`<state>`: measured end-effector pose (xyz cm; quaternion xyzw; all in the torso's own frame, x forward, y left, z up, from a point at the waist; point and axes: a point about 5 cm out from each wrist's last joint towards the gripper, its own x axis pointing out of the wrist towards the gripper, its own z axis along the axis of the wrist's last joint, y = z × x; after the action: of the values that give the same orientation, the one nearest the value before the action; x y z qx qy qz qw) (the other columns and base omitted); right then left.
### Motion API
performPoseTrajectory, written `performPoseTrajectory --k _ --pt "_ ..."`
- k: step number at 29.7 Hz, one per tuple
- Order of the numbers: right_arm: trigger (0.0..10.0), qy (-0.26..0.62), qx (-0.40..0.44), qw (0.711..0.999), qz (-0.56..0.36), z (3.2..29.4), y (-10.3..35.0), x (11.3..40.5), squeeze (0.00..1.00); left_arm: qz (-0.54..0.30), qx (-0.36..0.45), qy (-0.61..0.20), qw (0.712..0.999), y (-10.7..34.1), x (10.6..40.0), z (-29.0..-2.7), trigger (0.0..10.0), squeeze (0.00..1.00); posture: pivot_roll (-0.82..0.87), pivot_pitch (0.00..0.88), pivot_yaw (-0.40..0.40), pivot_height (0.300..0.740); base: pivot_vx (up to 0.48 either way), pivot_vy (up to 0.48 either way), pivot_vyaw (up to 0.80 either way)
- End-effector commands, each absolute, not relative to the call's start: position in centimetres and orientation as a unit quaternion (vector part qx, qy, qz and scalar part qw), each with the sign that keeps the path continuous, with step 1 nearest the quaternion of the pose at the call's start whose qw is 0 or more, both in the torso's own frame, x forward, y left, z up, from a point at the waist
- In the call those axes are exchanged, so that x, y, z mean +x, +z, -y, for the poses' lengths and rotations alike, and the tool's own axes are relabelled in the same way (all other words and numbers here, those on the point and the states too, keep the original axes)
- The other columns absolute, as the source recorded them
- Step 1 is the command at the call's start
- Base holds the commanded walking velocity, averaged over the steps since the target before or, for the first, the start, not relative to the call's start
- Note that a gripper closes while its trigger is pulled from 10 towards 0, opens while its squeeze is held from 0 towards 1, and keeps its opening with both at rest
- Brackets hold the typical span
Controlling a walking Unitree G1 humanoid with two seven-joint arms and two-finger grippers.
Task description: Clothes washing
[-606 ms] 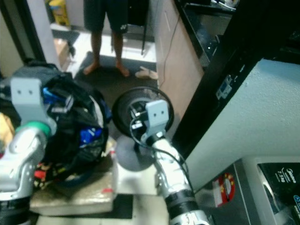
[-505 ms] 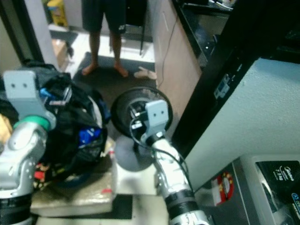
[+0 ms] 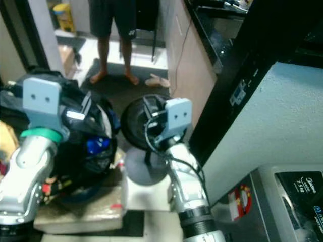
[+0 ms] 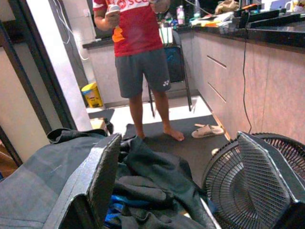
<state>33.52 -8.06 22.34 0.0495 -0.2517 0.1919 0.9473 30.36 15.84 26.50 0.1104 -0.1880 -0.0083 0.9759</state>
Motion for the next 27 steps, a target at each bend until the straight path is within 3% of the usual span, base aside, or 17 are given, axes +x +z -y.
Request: performPoseTrajectory --k 1,11,16,27 --pt "10.0 0.181 0.058 0.950 0.248 8.6 22.1 33.4 0.00 0.179 0.108 -0.016 0.978 25.8 30.3 -15.5 10.0 0.00 0.12 0.069 -0.026 0.740 0.000 0.000 0.00" --pt "10.0 0.174 0.045 0.953 0.246 8.9 22.0 33.5 0.00 0.168 0.106 -0.020 0.980 24.3 30.4 -15.5 10.0 0.00 0.12 0.039 -0.017 0.740 0.000 0.000 0.00" --pt "10.0 0.156 0.029 0.961 0.227 9.4 20.3 33.0 0.00 0.152 0.150 -0.069 0.975 22.5 29.4 -15.5 10.0 0.00 0.10 0.002 0.023 0.740 0.000 0.000 0.00" --pt "10.0 0.133 0.026 0.965 0.224 10.0 19.9 33.1 0.00 0.147 0.150 -0.083 0.974 22.1 29.9 -15.2 10.0 0.00 0.09 0.000 0.038 0.740 0.000 0.000 0.00"
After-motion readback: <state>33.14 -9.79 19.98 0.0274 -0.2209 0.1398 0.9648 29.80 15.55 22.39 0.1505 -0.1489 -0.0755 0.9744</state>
